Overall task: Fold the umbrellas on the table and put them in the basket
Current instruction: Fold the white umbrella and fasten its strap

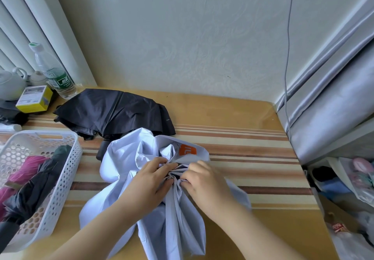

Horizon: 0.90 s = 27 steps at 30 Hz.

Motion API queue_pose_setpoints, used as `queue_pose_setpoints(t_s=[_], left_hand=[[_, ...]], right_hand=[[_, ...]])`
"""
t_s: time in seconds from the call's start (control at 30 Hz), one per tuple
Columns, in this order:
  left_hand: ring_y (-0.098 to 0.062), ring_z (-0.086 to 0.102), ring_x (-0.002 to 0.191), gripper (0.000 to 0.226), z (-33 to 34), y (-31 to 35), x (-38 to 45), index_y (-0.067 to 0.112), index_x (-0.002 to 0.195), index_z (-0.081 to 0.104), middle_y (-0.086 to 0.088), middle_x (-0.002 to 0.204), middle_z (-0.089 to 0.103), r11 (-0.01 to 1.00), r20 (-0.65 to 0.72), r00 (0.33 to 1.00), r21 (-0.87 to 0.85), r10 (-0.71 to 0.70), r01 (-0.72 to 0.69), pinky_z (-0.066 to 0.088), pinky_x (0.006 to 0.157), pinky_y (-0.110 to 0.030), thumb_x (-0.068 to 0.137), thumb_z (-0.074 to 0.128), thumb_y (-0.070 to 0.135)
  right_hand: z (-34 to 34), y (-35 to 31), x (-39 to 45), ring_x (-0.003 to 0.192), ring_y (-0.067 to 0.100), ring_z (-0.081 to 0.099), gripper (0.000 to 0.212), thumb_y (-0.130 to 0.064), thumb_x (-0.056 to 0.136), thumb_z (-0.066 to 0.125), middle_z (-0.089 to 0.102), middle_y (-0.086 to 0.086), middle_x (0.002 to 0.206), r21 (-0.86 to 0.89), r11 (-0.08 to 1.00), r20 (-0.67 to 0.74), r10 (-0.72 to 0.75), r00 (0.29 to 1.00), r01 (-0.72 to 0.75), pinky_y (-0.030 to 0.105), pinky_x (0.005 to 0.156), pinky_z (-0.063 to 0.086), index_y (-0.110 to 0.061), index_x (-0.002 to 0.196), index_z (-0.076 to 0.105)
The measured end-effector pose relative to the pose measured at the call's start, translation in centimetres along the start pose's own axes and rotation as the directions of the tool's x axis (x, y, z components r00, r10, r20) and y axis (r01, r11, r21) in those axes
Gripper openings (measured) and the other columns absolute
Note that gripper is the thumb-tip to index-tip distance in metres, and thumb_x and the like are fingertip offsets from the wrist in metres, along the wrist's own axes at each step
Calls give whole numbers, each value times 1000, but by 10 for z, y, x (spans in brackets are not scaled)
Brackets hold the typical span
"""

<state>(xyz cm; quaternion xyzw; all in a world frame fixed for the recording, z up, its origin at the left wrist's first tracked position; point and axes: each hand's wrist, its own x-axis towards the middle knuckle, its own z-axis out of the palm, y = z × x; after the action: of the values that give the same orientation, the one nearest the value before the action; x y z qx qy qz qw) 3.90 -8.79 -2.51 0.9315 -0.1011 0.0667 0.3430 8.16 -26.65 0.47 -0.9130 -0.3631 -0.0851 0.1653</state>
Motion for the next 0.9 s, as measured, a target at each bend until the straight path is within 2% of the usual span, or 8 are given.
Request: queue_pose_setpoints(t_s=[0.07, 0.2, 0.37, 0.53, 0.67, 0.8, 0.83, 0.9], left_hand=[[-24, 60, 96, 35, 2, -1, -1, 34, 126, 47, 0, 116, 53, 1000, 0, 1000, 17, 24, -24, 53, 77, -34, 92, 39, 41], [-21, 59, 92, 39, 3, -2, -1, 30, 125, 47, 6, 114, 46, 993, 0, 995, 53, 102, -102, 51, 76, -28, 99, 26, 48], [-21, 57, 88, 36, 7, -1, 3, 29, 118, 49, -3, 104, 56, 990, -58, 996, 125, 71, -64, 52, 72, -32, 98, 28, 51], [-19, 52, 87, 39, 12, 4, 5, 31, 111, 53, -1, 101, 56, 983, -133, 989, 181, 61, -36, 48, 73, -32, 101, 19, 47], [-23, 55, 83, 23, 12, 3, 9, 31, 101, 59, 1, 98, 55, 990, -174, 983, 141, 55, -30, 49, 69, -33, 96, 37, 37], [-28, 58, 75, 16, 7, 1, 16, 33, 95, 58, 0, 90, 58, 998, -222, 975, 48, -34, 46, 44, 67, -32, 86, 44, 32], [-28, 57, 74, 16, 6, -1, 17, 33, 95, 57, -1, 89, 59, 998, -222, 973, 24, -55, 62, 44, 67, -33, 86, 44, 33], [-27, 56, 75, 16, 3, -6, 20, 32, 94, 56, 1, 89, 57, 998, -205, 977, -5, -64, 64, 45, 67, -35, 86, 43, 34]], right_hand=[[4, -4, 5, 64, 15, 55, 23, -26, 78, 50, 55, -8, 63, 1, 1000, -25, -7, 1000, 7, 25, 52, 45, -22, 65, 68], [4, -5, 11, 63, 15, 55, 9, -28, 70, 66, 54, -9, 60, 46, 995, -24, 86, 996, -85, 22, 58, 42, -22, 62, 67], [7, -9, 11, 63, 17, 54, 20, -20, 81, 53, 53, -2, 63, 221, 964, 60, 135, 989, -145, 27, 53, 45, -13, 68, 67], [-1, 0, 8, 78, 14, 51, 36, -31, 87, 41, 62, 0, 75, 324, 931, 213, 100, 972, -167, 24, 70, 40, -13, 86, 72], [-14, 25, -13, 92, 13, 51, 23, -42, 77, 54, 66, -13, 82, 148, 984, 176, 70, 982, -97, 31, 84, 40, -26, 77, 70], [-30, 47, -46, 124, 14, 16, 28, -52, 82, 51, 36, -14, 134, -35, 982, 484, 179, 856, -185, 33, 98, 13, -27, 74, 59], [-31, 51, -55, 127, 18, 18, 28, -47, 84, 51, 35, -12, 137, -62, 982, 477, 186, 859, -178, 35, 99, 17, -25, 68, 53], [-34, 61, -64, 118, 27, 43, 28, -36, 83, 54, 51, -6, 129, -153, 970, 337, 233, 912, -191, 40, 88, 42, -23, 58, 57]])
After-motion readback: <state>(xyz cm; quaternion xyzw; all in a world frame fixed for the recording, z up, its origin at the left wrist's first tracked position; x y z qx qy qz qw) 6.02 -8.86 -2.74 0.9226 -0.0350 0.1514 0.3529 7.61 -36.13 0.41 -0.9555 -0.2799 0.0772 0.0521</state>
